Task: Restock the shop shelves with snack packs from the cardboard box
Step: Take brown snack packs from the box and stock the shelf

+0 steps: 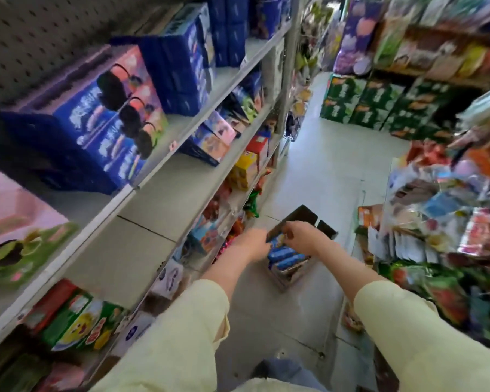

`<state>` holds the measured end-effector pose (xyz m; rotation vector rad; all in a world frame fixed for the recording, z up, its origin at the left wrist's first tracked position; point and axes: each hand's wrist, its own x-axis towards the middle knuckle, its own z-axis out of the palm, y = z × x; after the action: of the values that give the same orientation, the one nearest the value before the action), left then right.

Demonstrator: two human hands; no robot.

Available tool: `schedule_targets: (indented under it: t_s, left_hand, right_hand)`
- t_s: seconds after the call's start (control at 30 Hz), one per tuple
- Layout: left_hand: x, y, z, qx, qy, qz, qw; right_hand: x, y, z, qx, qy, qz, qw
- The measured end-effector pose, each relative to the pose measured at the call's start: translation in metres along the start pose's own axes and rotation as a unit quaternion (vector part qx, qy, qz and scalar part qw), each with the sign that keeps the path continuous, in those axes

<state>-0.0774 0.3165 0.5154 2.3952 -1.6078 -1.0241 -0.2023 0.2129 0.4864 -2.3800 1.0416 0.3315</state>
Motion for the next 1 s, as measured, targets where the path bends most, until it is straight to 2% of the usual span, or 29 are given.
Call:
schedule_targets:
  t_s: [0.13, 0.33, 0.5, 0.67, 0.77, 0.87, 1.0]
  left_hand:
    - [0.056, 0.015, -0.001, 0.014, -0.012, 0.003, 1.0]
    - [0.135, 0.015, 0.005, 0.041, -0.094, 0.023, 0.994]
    - [0.215, 0.006, 0.021, 0.046, -0.146, 0.012, 0.988]
    - [0.291, 0.0, 0.059, 0.038, -0.158, 0.004, 0.987]
    - [0.342, -0.005, 0.095, 0.032, -0.164, -0.006, 0.986]
    - [0.389, -0.014, 0.139, 0.004, -0.156, -0.029, 0.987]
    - [0.452, -0.031, 0.22, -0.002, -0.166, -0.046, 0.985]
  right_hand:
    - [0.025, 0.047, -0.016, 0.034, 0.017, 0.061, 0.997]
    - [0.072, 0.098, -0.02, 0.051, 0.001, 0.134, 0.99]
    - [0.117, 0.137, 0.004, 0.084, -0.024, 0.207, 0.975]
    - [0.166, 0.173, 0.047, 0.184, -0.031, 0.275, 0.943]
    - [0.197, 0.202, 0.087, 0.258, -0.027, 0.32, 0.911]
    - [0.227, 0.229, 0.137, 0.343, -0.001, 0.376, 0.861]
    - [0.278, 0.268, 0.222, 0.491, 0.033, 0.449, 0.746]
